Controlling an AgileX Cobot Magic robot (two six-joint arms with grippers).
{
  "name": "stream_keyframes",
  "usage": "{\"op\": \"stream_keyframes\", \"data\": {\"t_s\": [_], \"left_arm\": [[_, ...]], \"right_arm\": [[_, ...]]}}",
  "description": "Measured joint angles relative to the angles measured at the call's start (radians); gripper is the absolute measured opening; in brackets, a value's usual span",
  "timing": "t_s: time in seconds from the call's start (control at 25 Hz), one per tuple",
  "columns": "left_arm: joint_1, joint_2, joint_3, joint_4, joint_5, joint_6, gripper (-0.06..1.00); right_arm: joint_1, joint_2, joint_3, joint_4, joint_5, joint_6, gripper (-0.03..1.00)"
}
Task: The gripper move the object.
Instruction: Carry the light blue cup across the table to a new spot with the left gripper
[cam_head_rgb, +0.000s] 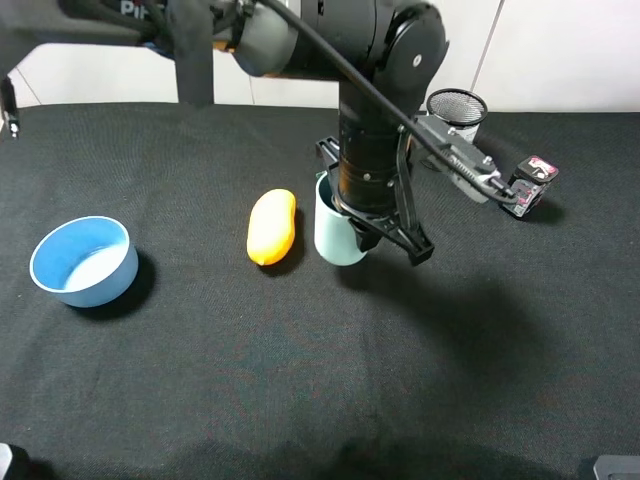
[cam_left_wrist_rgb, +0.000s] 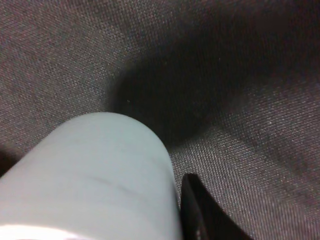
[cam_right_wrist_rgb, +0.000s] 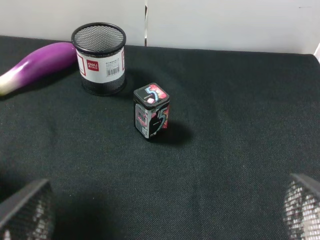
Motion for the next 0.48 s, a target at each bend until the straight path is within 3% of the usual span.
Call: {"op": "stream_keyframes", "data": {"t_s": [0.48], "left_arm": [[0.000, 0.013, 0.045, 0.000, -0.031, -0.036, 0.14]], "right_arm": [[0.000, 0.000, 0.000, 0.001, 0.000, 0.000, 0.69]]}}
